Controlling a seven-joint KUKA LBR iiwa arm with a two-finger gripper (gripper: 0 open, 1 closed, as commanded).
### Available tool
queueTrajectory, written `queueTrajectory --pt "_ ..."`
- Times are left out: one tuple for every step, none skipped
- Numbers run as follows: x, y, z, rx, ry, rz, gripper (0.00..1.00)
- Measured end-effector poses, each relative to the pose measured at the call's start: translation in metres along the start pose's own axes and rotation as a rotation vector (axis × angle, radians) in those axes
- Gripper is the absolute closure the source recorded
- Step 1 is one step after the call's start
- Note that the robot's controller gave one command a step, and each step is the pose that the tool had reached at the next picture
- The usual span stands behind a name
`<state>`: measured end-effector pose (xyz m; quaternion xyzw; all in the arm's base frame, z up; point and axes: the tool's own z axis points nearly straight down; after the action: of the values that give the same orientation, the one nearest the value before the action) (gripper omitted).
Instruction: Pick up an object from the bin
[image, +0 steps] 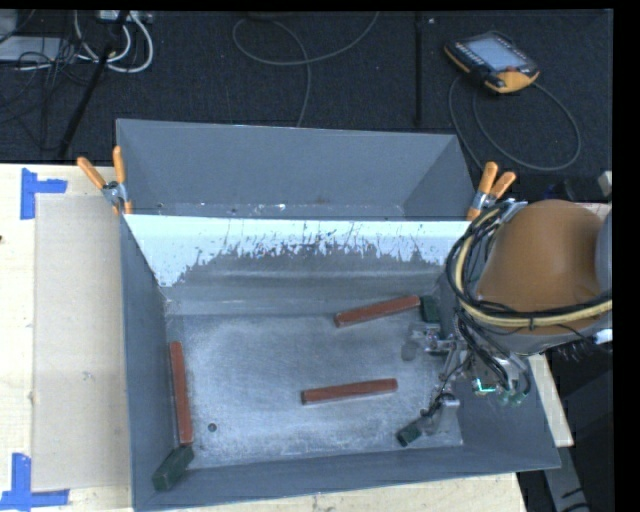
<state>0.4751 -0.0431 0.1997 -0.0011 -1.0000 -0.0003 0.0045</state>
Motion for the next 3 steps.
queueTrajectory --pt "-0.002 0.0 -0.003 0.001 -0.007 -0.002 0.0" --pt "-0.01 0.003 0.044 0.001 -0.015 -0.022 0.0" --pt "-0.045 0.014 0.115 0.0 -0.011 0.041 0.0"
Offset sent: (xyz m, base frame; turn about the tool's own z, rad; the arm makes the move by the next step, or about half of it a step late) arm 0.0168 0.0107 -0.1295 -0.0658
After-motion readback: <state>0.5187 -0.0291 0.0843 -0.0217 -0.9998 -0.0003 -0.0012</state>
